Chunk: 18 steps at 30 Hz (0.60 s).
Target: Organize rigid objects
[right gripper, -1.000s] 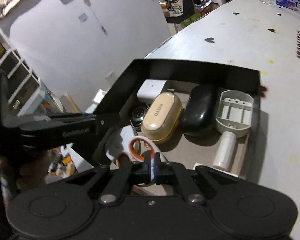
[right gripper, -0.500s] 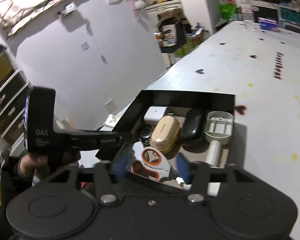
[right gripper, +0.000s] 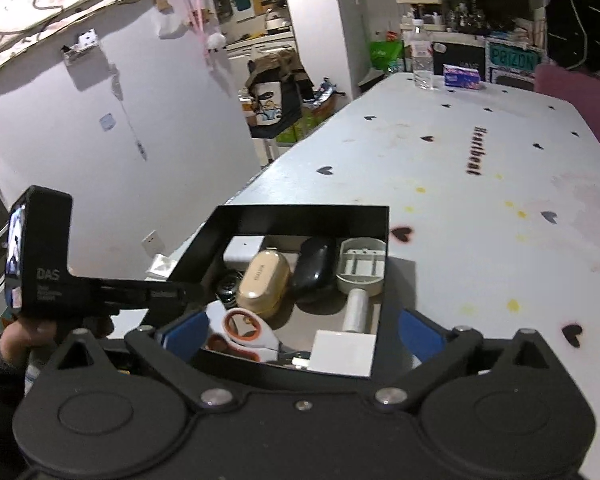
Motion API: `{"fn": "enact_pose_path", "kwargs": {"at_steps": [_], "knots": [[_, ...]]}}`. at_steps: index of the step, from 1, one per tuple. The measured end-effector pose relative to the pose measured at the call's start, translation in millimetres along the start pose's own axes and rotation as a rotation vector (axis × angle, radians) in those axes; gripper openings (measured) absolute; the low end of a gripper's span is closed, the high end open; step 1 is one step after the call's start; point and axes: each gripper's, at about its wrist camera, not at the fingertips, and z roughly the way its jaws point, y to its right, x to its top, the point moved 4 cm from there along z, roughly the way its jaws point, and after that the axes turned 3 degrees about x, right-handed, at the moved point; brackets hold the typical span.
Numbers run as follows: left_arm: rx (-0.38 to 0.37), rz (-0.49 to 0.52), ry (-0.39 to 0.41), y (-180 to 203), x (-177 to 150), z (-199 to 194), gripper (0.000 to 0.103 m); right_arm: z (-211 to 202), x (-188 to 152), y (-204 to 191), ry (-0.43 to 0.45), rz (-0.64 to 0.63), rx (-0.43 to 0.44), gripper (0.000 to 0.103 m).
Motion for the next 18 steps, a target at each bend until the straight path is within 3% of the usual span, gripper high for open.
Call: {"fn": "enact_pose_path", "kwargs": {"at_steps": [13,18], "knots": [[0.027,0.012,0.007,-2.9,1.7,0.5,0.011,-5.3,5.7,8.1,0.062,-0.001,-0.071,0.103],[0.04,0.021,0.048,-4.4,3.7,-16.5,0.013,-17.9,6.0,14.2,0.103,0.005,-0.103,0.103]]}}
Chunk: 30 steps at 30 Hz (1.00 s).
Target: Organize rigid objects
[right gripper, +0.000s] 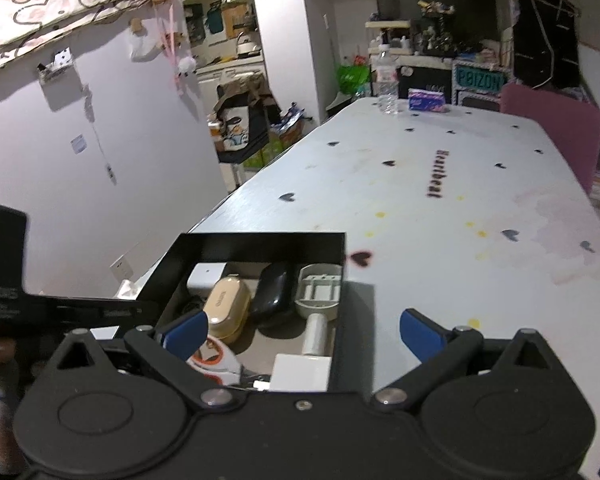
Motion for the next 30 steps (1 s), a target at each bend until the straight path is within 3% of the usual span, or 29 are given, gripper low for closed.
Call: {"fn": "enact_pose_path", "kwargs": {"at_steps": [3,13,20,30], "knots": [[0.005,0.008,0.041,0.0,0.6,-20.3,0.014,-8.8,-1.6,5.0,0.022,0.012,-0.011,0.103],[0.037,0.012,0.092,4.1,-18.6,-80.1,0.075,-38.7,-11.8,6.4,0.053,-0.021,-0.073,0.103],[0.081,0.028,0.133,7.2,-31.4,-116.1,0.102,-52.1,-24.4,3.8,0.047,-0.064,-0.133,0.103],[0.112,0.068,0.159,8.9,-57.0,-144.9,0.103,-69.9,-39.1,2.2,0.043,-0.052,-0.134,0.103]]}}
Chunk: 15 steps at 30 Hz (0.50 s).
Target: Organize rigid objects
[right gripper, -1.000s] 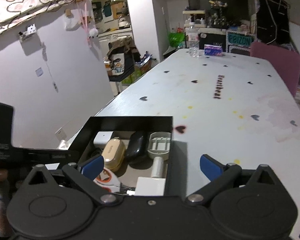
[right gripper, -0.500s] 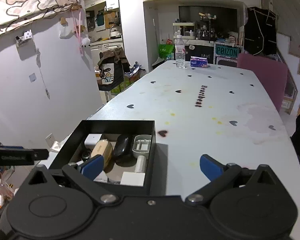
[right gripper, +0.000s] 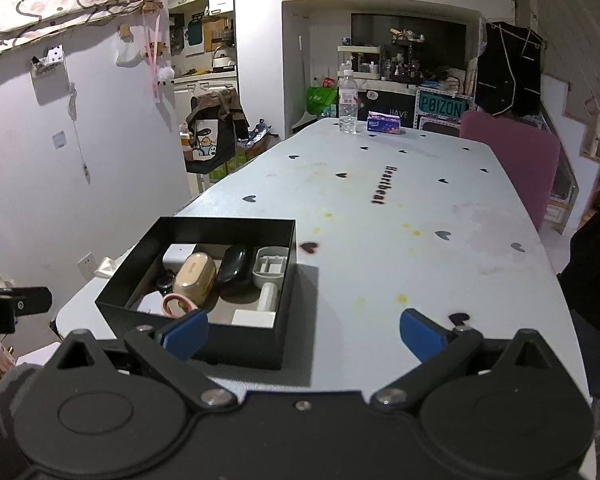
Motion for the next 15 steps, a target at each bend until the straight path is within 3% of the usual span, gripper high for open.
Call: {"fn": "enact_pose_path", "kwargs": {"at_steps": [15], "knots": [[-0.014,0.018,0.011,10.0,-13.1,-14.6,0.103,-14.7,-6.7,-7.3,-0.013,-0.02,-0.015,0.103]]}}
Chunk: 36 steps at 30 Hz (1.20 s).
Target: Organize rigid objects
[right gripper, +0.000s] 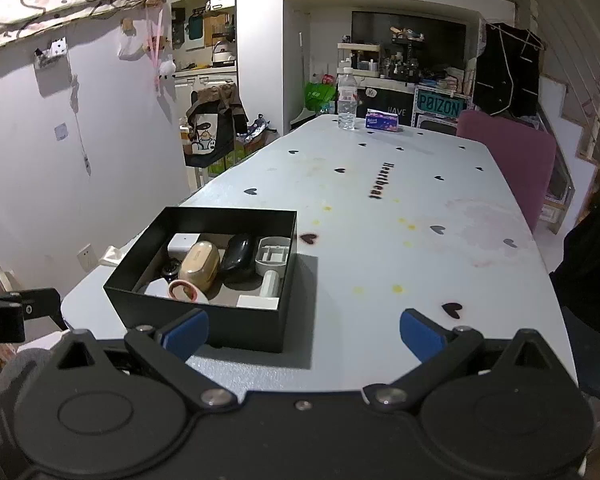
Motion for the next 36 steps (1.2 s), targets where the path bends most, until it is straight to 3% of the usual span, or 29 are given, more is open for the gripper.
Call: {"fn": "enact_pose_path", "kwargs": {"at_steps": [36], "knots": [[-0.002,-0.007,-0.003,-4.4,-2.7,1.3,0.103,2.4,-2.5,3.2,-0.007,0.011,-0.005,0.103]]}}
